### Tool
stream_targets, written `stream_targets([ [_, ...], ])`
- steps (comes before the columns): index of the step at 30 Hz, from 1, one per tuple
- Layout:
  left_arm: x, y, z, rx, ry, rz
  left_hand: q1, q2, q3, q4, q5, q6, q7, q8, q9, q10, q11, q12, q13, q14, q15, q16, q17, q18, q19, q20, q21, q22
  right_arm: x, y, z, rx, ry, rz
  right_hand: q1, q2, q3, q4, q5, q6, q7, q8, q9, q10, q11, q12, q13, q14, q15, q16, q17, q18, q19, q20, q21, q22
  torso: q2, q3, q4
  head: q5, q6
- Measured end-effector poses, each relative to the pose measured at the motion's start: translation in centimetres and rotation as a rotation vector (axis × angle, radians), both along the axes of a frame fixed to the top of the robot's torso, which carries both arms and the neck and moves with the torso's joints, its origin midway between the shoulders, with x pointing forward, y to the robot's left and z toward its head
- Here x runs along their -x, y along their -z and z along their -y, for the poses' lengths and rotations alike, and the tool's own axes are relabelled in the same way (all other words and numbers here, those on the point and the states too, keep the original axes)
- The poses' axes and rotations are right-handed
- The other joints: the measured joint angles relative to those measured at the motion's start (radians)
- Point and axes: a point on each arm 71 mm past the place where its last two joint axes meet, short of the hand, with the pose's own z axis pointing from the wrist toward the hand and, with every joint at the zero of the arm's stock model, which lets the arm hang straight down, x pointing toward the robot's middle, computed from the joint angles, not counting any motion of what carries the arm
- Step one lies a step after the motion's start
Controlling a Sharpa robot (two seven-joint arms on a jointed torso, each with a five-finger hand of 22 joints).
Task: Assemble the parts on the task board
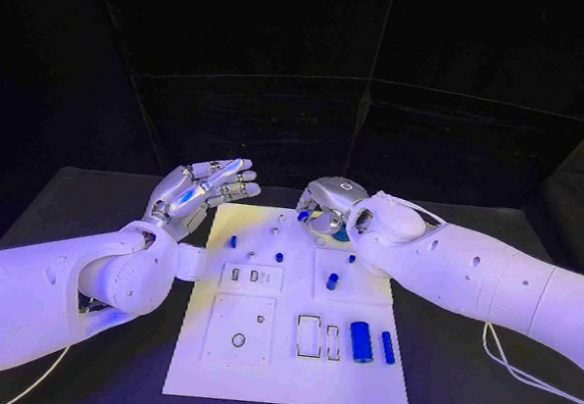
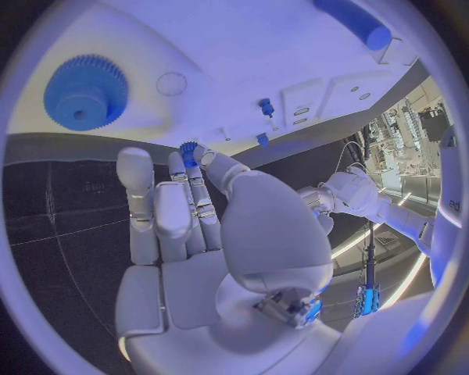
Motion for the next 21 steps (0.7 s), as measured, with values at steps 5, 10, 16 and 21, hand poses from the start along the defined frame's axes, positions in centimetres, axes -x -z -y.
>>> stream_targets([
  [5, 0.0, -0.1, 0.1, 0.001, 0.002, 0.001, 0.000, 0.000, 0.000, 0.000, 0.000, 0.000, 0.000, 0.000, 0.000, 0.000, 0.000, 0.000, 0.000, 0.000, 0.000, 0.000, -0.001, 0.000, 0.003, -0.003, 0.000, 0.000, -0.3, -0.1, -0.8, -0.020, 0.002, 0.008, -0.002, -0.010, 0.006, 0.006, -0.001, 0.000, 0.000, 0.000, 0.000, 0.000, 0.000, 0.000, 0.000, 0.000, 0.000, 0.004, 0.004, 0.000, 0.000, 0.000, 0.007, 0.006, 0.002, 0.0000, 0.0019, 0.001, 0.000],
  [10, 0.0, -0.2, 0.1, 0.001, 0.003, 0.004, 0.000, 0.000, 0.000, 0.000, 0.000, 0.000, 0.000, 0.000, 0.000, 0.000, 0.000, 0.000, -0.001, 0.000, 0.000, -0.004, -0.002, 0.000, 0.007, 0.000, 0.000, 0.000, -0.4, -0.1, -1.8, -0.031, -0.003, 0.007, -0.007, -0.015, 0.006, 0.005, -0.001, 0.000, 0.000, 0.000, 0.000, 0.000, 0.000, 0.000, 0.000, 0.000, 0.000, 0.004, 0.004, 0.000, 0.000, 0.000, 0.007, 0.007, 0.006, -0.0007, 0.0047, 0.003, -0.001],
  [16, -0.1, -0.3, 0.1, 0.001, 0.003, 0.007, 0.000, 0.000, 0.000, 0.000, 0.000, 0.000, 0.000, 0.000, 0.000, 0.000, 0.000, 0.000, -0.001, 0.000, 0.000, -0.004, -0.002, 0.000, 0.007, 0.000, 0.000, 0.000, -0.7, 0.0, -2.5, -0.034, -0.005, 0.005, -0.007, -0.015, 0.006, 0.005, -0.001, 0.000, 0.000, 0.000, 0.000, 0.000, 0.000, 0.000, 0.000, 0.000, 0.000, 0.004, 0.005, 0.000, 0.000, 0.000, 0.007, 0.007, 0.009, -0.0013, 0.0071, 0.002, 0.000],
  [21, -0.1, -0.5, 0.1, 0.002, 0.004, 0.009, 0.000, 0.000, 0.000, 0.000, 0.000, 0.000, 0.000, 0.000, 0.000, 0.000, 0.000, 0.000, -0.001, 0.000, 0.000, -0.004, -0.001, 0.000, 0.007, 0.000, 0.000, 0.000, -0.9, 0.1, -2.9, -0.030, -0.002, 0.001, -0.007, -0.015, 0.009, 0.008, -0.001, 0.000, 0.000, 0.000, -0.001, 0.000, 0.000, -0.006, 0.000, 0.000, 0.000, 0.004, 0.006, 0.000, 0.000, 0.000, 0.007, 0.007, 0.010, -0.0022, 0.0079, 0.001, -0.001],
])
